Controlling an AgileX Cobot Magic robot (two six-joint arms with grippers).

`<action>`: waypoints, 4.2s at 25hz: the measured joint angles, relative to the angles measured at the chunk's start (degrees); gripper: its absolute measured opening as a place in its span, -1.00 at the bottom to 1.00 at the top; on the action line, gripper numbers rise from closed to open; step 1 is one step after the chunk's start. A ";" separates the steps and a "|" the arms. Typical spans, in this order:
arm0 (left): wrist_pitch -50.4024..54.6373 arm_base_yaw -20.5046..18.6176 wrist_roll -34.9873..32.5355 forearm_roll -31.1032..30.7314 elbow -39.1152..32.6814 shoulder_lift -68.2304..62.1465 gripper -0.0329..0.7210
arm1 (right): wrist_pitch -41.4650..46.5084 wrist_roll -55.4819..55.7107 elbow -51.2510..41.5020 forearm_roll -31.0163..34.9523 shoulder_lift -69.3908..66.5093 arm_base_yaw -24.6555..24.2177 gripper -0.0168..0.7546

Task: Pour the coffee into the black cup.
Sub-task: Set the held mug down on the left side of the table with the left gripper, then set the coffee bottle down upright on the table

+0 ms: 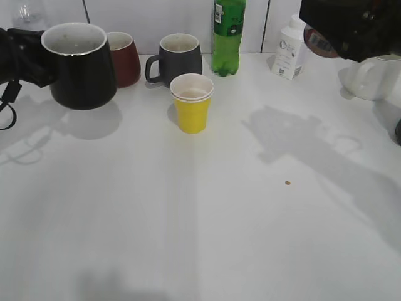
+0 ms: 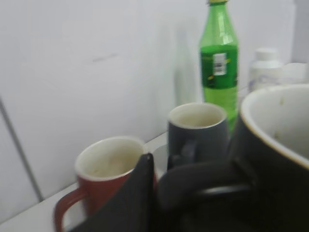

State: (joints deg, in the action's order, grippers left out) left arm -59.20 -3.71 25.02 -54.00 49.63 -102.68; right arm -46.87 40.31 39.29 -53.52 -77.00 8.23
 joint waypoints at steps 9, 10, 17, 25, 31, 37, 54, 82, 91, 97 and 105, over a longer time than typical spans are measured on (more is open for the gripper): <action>-1.77 -1.55 -5.73 11.34 0.00 -5.66 -0.77 | -0.07 0.06 0.00 0.29 0.00 0.00 0.41; -2.20 -1.55 -6.29 13.10 0.00 -6.55 -0.77 | -0.07 0.06 0.00 0.29 0.00 0.00 0.41; -4.29 -1.55 -11.95 22.05 0.00 -11.75 -0.77 | -0.07 0.11 0.00 0.47 0.00 0.00 0.41; -5.48 -1.61 -13.27 27.90 0.00 -17.30 -0.77 | -0.07 0.11 0.00 0.47 0.00 0.00 0.41; -6.00 -1.61 -13.33 28.70 0.00 -19.76 -0.77 | -0.12 0.11 0.00 0.47 0.00 0.00 0.41; -7.23 -1.61 -13.22 28.88 0.00 -20.37 -0.77 | -0.12 0.17 0.00 0.47 0.00 0.00 0.41; -9.56 -1.66 -12.12 29.33 -2.39 -20.20 -0.28 | -0.12 0.17 0.00 0.47 0.00 0.00 0.41; -9.87 -2.10 -11.61 28.64 -24.95 1.31 -0.24 | 3.26 -5.47 0.00 11.98 -8.55 0.00 0.41; -9.98 -2.10 -8.79 22.01 -25.22 12.83 -0.24 | 2.51 -14.00 3.87 18.39 -21.95 0.00 0.41; -10.09 -2.05 -8.65 20.54 -25.22 15.50 -0.24 | 0.89 -16.02 11.83 18.52 -32.03 0.00 0.41; -10.16 -2.05 -8.65 18.89 -25.22 15.83 -0.24 | 0.54 -18.39 20.57 18.57 -43.24 0.00 0.41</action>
State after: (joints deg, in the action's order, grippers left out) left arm -69.36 -5.75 16.37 -35.11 24.41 -86.85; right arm -46.34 21.92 59.86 -34.95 -120.24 8.23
